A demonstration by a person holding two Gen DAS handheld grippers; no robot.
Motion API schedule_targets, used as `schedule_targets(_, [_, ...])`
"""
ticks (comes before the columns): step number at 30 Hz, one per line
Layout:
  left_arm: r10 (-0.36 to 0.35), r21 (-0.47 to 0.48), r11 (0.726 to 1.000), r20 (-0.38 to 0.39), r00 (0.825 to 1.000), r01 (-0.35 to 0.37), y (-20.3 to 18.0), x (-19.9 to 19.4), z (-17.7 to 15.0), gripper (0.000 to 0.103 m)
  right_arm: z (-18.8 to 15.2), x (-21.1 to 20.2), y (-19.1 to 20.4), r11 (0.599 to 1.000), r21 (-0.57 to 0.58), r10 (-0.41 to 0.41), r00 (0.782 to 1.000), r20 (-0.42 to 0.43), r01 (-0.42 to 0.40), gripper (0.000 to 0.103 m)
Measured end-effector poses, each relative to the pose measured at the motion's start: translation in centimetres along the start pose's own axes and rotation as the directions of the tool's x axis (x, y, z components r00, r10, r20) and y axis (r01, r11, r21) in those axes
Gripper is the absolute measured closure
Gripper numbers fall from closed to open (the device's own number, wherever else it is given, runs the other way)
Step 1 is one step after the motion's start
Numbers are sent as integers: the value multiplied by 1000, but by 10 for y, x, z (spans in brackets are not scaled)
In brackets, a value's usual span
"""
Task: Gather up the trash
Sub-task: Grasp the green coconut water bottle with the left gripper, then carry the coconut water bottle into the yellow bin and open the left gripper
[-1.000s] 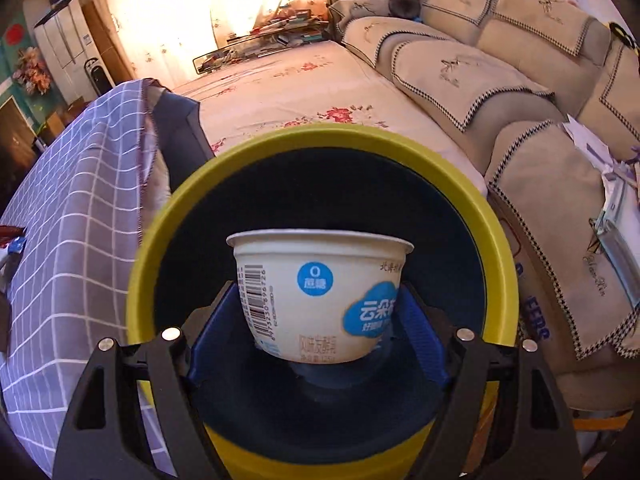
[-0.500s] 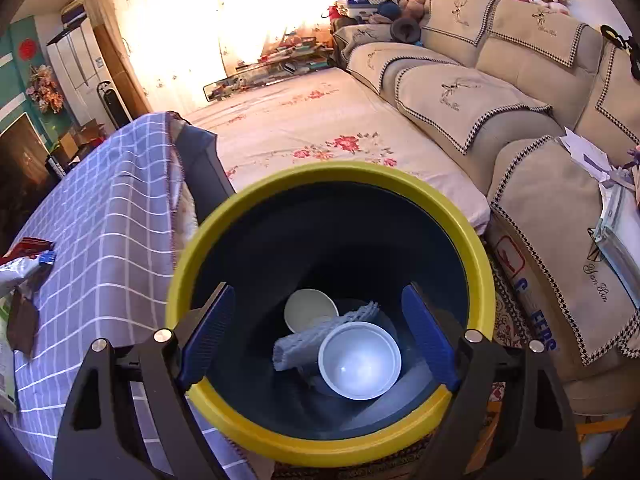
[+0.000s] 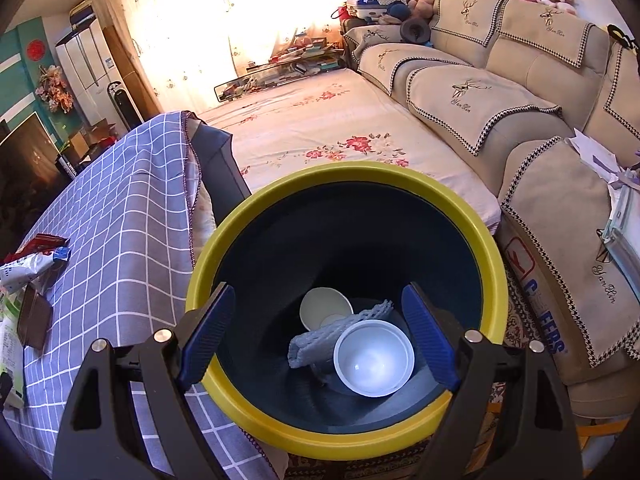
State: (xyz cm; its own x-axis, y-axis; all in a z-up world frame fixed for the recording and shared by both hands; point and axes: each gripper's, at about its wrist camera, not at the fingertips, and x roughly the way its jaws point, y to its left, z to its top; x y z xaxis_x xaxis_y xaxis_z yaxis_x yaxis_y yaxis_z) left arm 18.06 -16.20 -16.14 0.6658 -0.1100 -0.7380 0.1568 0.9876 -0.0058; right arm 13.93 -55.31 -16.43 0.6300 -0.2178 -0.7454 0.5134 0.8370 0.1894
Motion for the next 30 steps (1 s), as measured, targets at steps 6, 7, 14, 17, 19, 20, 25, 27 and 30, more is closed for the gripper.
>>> schedule_targets(6, [26, 2, 1000, -3, 1000, -26, -5, 7, -2, 30, -1, 1, 1, 1000, -4, 9, 1000, -3, -9, 22])
schedule_targets(7, [31, 0, 1000, -6, 999, -31, -5, 8, -2, 34, -2, 1, 1, 1000, -5, 8, 1000, -3, -8, 22])
schedule_targets(14, [57, 27, 998, 9, 998, -57, -5, 9, -5, 45, -3, -1, -1, 1000, 0, 17, 1000, 0, -17, 22])
schedule_targets(17, [71, 52, 996, 43, 997, -73, -5, -2, -4, 45, -3, -4, -1, 1000, -1, 14, 1000, 9, -14, 22])
schedule_targets(19, [76, 64, 995, 78, 994, -81, -5, -14, -1, 46, -3, -6, -1, 1000, -1, 14, 1000, 15, -14, 22])
schedule_targets(20, [80, 72, 994, 105, 991, -88, -4, -22, 1, 46, -3, -7, 0, 1000, 0, 16, 1000, 18, -16, 22])
schedule_targets(25, [83, 101, 989, 231, 969, -108, -7, -63, 12, 48, -4, -12, 2, 1000, -3, 23, 999, 28, -23, 22])
schedule_targets(27, [71, 108, 989, 268, 961, -103, -7, -77, 18, 50, -5, -13, 3, 1000, -5, 26, 999, 31, -26, 22])
schedule_targets(30, [51, 100, 992, 279, 959, -82, -1, -84, 25, 51, -5, -15, 4, 999, -6, 31, 999, 34, -31, 22])
